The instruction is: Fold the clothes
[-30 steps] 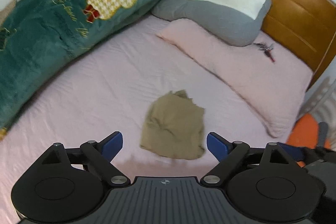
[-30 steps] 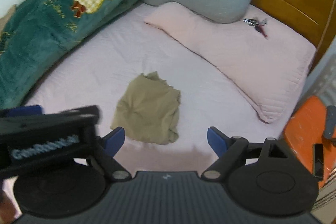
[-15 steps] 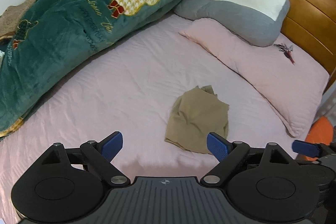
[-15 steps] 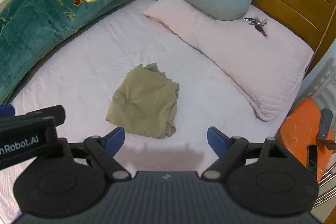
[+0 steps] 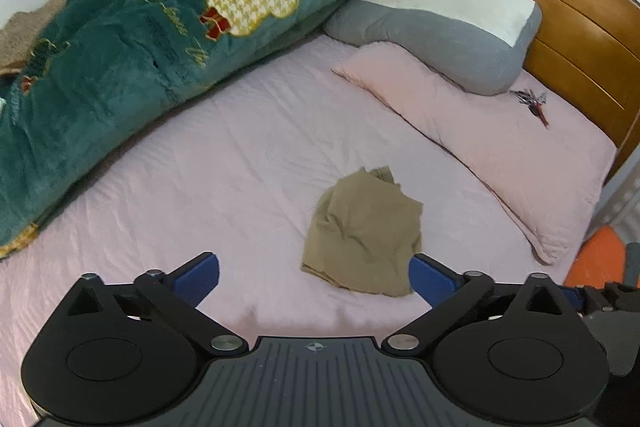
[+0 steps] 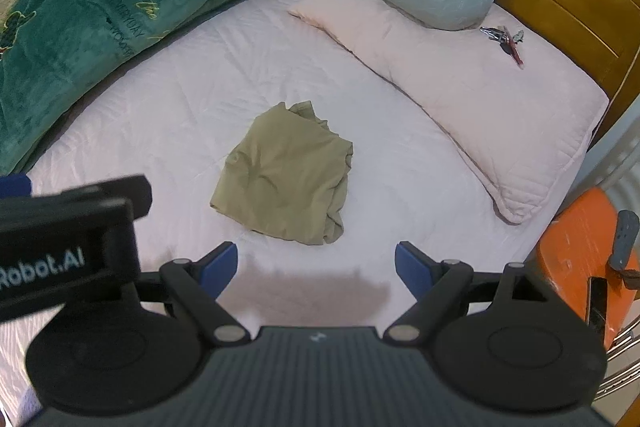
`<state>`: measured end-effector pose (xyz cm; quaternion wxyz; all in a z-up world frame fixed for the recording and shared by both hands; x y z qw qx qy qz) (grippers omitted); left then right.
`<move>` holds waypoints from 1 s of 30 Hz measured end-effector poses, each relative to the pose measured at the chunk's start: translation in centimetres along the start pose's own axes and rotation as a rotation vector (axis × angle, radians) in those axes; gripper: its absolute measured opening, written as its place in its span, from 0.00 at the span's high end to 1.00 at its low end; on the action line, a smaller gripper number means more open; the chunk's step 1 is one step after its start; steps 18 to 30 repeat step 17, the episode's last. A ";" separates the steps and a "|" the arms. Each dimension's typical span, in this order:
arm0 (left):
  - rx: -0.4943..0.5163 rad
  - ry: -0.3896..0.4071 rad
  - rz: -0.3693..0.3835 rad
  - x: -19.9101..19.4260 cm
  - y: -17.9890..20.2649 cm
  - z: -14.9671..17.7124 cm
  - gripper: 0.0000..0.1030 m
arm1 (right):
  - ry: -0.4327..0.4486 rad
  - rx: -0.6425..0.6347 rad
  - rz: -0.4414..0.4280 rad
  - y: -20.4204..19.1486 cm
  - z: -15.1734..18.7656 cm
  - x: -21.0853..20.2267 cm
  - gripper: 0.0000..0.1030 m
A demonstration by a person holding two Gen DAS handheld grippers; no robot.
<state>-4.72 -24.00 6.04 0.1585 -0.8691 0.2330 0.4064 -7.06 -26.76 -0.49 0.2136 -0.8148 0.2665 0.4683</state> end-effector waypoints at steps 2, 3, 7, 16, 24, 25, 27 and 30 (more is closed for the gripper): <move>0.010 0.000 -0.016 -0.1 -0.1 -0.2 0.00 | -0.001 -0.005 -0.002 -0.2 0.1 0.0 0.16; 0.017 -0.001 -0.024 -0.1 -0.1 -0.2 0.00 | -0.001 -0.007 -0.003 -0.3 0.1 0.0 0.16; 0.013 -0.041 -0.040 0.7 -0.9 -0.2 0.00 | -0.005 -0.027 -0.008 -0.9 0.0 0.1 0.16; -0.011 0.003 -0.073 0.6 -2.3 -0.1 0.00 | -0.012 -0.042 -0.009 -1.8 0.1 0.3 0.16; -0.008 0.005 -0.074 0.5 -2.2 -0.2 0.00 | -0.013 -0.042 -0.010 -1.9 0.1 0.3 0.16; -0.008 0.005 -0.074 0.5 -2.2 -0.2 0.00 | -0.013 -0.042 -0.010 -1.9 0.1 0.3 0.16; -0.008 0.005 -0.074 0.5 -2.2 -0.2 0.00 | -0.013 -0.042 -0.010 -1.9 0.1 0.3 0.16; -0.008 0.005 -0.074 0.5 -2.2 -0.2 0.00 | -0.013 -0.042 -0.010 -1.9 0.1 0.3 0.16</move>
Point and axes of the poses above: each gripper's, at about its wrist camera, not at the fingertips, and x roughly the way its jaws point, y to its right, z to its underside, the point moved 7 cm from there along x, roughly the way its jaws point, and after that the axes turned 4 degrees about -z, right-handed, at the moved point
